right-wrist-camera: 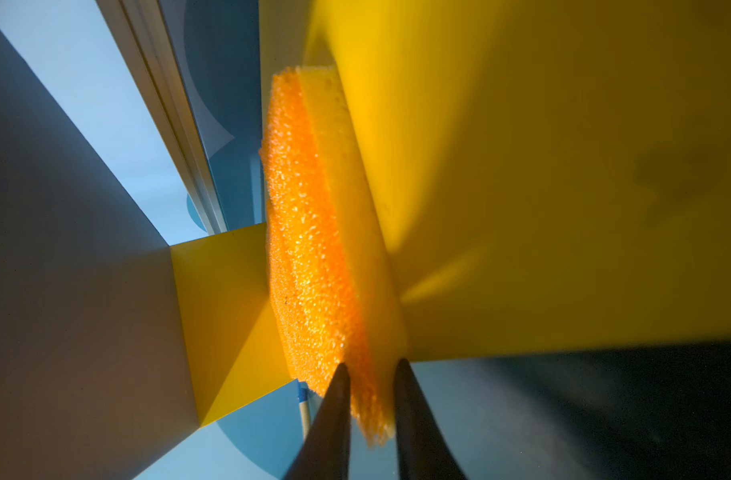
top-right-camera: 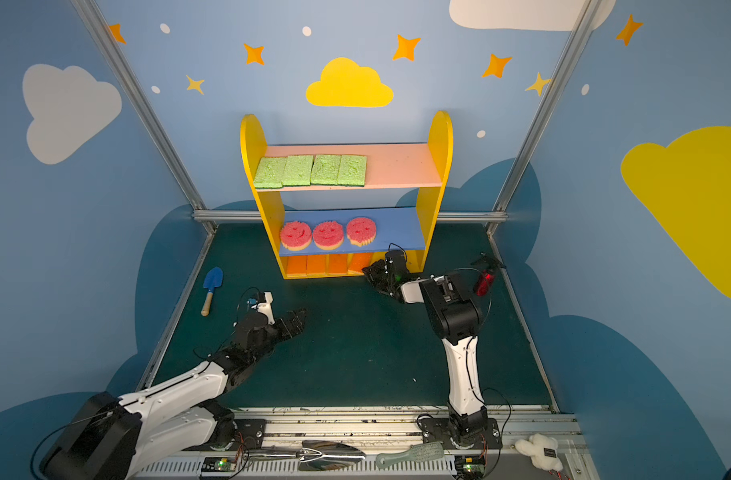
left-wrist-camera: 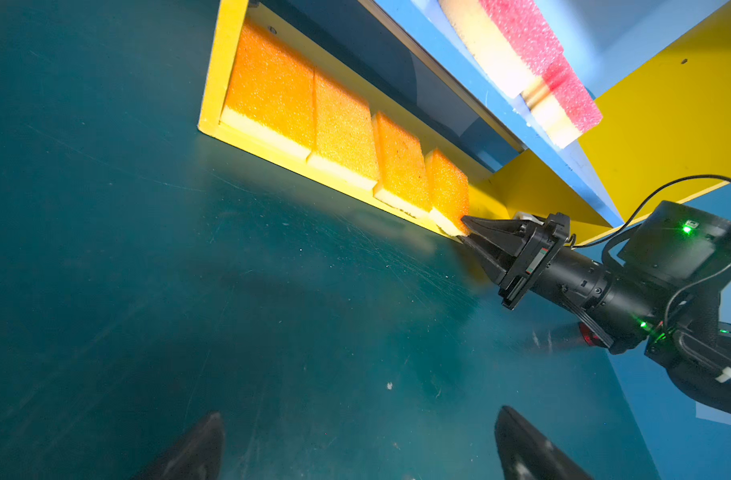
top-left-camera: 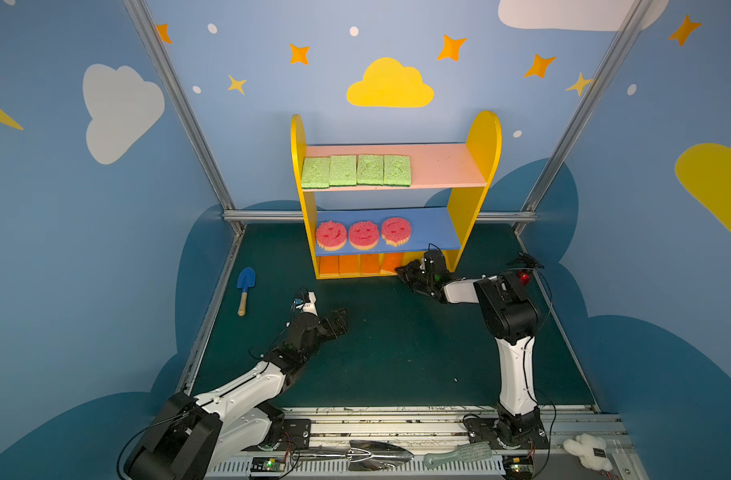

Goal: Place and organize the cleaning sponges onto the shelf
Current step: 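Stand the sponge upright beside the other orange sponges with the right gripper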

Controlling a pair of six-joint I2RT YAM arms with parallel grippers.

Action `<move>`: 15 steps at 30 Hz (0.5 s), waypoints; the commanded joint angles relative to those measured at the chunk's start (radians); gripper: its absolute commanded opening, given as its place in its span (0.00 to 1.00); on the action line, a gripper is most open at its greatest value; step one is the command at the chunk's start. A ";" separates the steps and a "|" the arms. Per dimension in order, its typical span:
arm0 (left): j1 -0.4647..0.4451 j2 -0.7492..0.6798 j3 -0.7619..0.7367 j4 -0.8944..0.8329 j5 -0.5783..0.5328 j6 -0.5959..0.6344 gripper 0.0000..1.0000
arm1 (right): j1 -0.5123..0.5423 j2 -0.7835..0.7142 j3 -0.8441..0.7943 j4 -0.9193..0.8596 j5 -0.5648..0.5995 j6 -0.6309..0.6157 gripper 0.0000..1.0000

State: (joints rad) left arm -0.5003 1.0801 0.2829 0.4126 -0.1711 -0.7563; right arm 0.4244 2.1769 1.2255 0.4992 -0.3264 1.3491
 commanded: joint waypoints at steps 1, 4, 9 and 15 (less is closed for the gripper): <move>0.004 0.007 -0.005 0.017 0.007 0.000 1.00 | -0.005 0.021 0.044 -0.080 -0.006 -0.047 0.12; 0.005 0.012 -0.005 0.019 0.008 0.001 1.00 | -0.010 0.026 0.071 -0.111 -0.030 -0.079 0.09; 0.006 0.014 -0.005 0.019 0.008 0.002 1.00 | -0.022 0.042 0.161 -0.230 -0.101 -0.173 0.08; 0.006 0.030 0.001 0.025 0.013 0.000 1.00 | -0.032 0.058 0.249 -0.360 -0.163 -0.262 0.08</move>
State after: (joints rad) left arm -0.4988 1.1019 0.2832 0.4183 -0.1696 -0.7563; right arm 0.3996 2.2154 1.4261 0.2245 -0.4393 1.1625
